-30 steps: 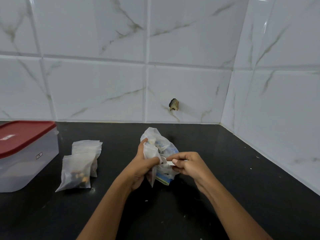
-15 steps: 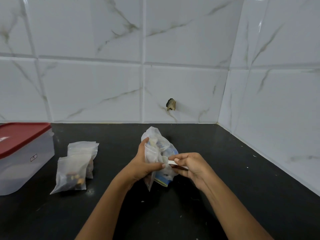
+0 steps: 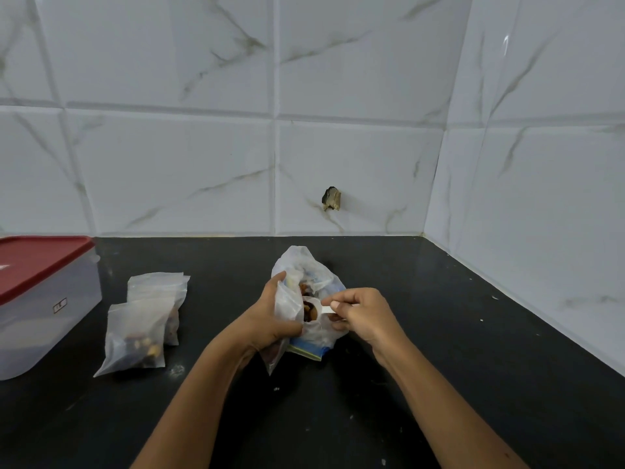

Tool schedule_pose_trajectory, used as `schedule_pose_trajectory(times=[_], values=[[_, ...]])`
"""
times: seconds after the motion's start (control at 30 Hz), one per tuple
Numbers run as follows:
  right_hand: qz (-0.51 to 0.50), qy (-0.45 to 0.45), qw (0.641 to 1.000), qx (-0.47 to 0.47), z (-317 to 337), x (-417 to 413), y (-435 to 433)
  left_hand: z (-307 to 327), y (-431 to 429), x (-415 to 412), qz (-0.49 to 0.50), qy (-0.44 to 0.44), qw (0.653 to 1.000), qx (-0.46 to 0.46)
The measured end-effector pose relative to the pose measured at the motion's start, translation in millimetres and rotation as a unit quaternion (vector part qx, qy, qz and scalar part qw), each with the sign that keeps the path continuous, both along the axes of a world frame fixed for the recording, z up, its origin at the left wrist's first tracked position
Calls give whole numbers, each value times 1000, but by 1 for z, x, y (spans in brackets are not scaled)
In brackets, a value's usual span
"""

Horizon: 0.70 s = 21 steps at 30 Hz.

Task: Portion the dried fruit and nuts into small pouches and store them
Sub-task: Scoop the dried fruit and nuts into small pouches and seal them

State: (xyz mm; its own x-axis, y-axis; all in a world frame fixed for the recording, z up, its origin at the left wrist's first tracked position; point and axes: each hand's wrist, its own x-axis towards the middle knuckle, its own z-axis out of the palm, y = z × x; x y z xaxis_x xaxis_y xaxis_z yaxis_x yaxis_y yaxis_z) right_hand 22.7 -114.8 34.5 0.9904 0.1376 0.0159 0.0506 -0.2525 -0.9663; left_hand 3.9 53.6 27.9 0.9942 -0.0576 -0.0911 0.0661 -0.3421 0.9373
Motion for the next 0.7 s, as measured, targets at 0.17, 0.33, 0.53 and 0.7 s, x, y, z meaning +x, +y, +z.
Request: schedule_pose_trajectory(times=[0.17, 0.33, 0.53, 0.7], values=[[-9, 27, 999, 24, 1, 1, 0, -2, -6, 0, -3, -19, 1000, -24], [-13, 81, 993, 85, 1, 3, -1, -3, -13, -1, 2, -20, 997, -74], [-40, 141, 973, 178, 3, 7, -5, -2, -8, 3, 35, -30, 998, -40], [-81, 165, 959, 215, 3, 12, -11, -2, -5, 6, 62, -28, 997, 38]])
